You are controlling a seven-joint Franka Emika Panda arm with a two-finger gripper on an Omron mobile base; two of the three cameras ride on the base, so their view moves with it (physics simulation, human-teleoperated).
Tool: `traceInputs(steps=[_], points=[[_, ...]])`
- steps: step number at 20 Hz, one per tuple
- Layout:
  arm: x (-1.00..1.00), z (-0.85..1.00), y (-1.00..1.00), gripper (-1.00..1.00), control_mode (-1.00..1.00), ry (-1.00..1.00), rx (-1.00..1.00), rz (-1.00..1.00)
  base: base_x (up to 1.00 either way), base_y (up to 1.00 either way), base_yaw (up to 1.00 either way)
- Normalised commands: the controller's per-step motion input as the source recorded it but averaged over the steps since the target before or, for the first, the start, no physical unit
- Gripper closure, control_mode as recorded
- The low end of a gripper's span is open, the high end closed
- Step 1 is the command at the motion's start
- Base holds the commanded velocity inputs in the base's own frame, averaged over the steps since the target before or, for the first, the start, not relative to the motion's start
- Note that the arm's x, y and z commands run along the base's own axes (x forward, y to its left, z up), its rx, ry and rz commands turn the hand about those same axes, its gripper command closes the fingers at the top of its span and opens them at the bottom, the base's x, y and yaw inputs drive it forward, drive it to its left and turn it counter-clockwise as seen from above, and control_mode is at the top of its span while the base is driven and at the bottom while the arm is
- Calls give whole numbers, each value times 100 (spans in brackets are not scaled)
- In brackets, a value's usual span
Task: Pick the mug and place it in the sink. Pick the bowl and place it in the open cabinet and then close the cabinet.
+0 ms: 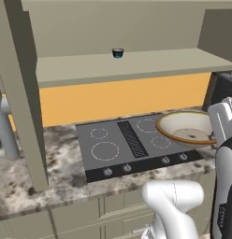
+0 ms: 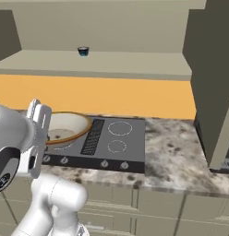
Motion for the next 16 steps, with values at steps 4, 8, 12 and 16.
traceInputs(steps=[4, 8, 12, 16], points=[[0, 0, 0, 100, 100, 0, 0, 0, 32, -9, -10], [0, 0, 0, 100, 100, 0, 0, 0, -2, -7, -5], [0, 0, 0, 100, 100, 0, 0, 0, 0, -17, -6], [0, 0, 0, 100, 100, 0, 0, 0, 0, -24, -5]])
